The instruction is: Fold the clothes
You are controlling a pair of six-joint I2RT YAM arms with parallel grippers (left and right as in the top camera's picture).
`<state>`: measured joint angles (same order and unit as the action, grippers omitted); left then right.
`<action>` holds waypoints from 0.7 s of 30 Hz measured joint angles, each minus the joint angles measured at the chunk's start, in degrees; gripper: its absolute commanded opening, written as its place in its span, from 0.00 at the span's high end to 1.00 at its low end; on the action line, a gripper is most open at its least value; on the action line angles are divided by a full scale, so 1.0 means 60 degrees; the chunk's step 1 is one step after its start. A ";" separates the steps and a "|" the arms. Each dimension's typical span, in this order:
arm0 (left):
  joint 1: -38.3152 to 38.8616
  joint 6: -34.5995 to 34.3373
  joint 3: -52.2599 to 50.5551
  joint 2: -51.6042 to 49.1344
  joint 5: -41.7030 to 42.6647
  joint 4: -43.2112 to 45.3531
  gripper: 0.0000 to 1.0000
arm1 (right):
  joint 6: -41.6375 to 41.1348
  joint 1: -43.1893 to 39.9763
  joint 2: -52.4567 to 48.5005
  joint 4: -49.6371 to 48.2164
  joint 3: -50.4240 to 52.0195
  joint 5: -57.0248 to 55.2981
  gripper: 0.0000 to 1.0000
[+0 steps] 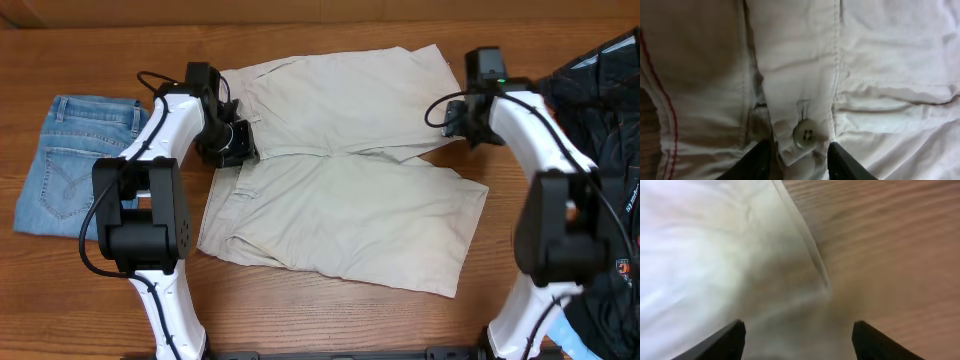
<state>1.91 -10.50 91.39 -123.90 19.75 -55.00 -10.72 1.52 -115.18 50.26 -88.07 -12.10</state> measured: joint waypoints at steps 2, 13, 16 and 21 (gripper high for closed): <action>-0.0004 0.0015 -0.0004 0.0000 0.0018 -0.0084 0.85 | -0.0157 0.0000 0.0586 0.0623 -0.0029 0.0131 0.27; -0.0222 0.0255 0.0004 0.0004 0.0466 -0.0423 0.96 | -0.1020 -0.0193 0.1435 0.3308 -0.0157 0.0852 0.23; -0.0499 0.0284 0.0026 0.0025 0.0812 -0.0514 0.96 | -0.1067 -0.0255 0.1435 0.3472 0.0022 0.1038 0.23; -0.0845 0.0288 0.0026 0.0182 0.1137 -0.0550 0.96 | -0.1137 -0.0255 0.1435 0.3366 0.0761 0.1217 0.23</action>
<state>-3.16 -8.78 91.55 -122.80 26.57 -58.30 -17.54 -0.01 -106.56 70.46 -83.50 -4.80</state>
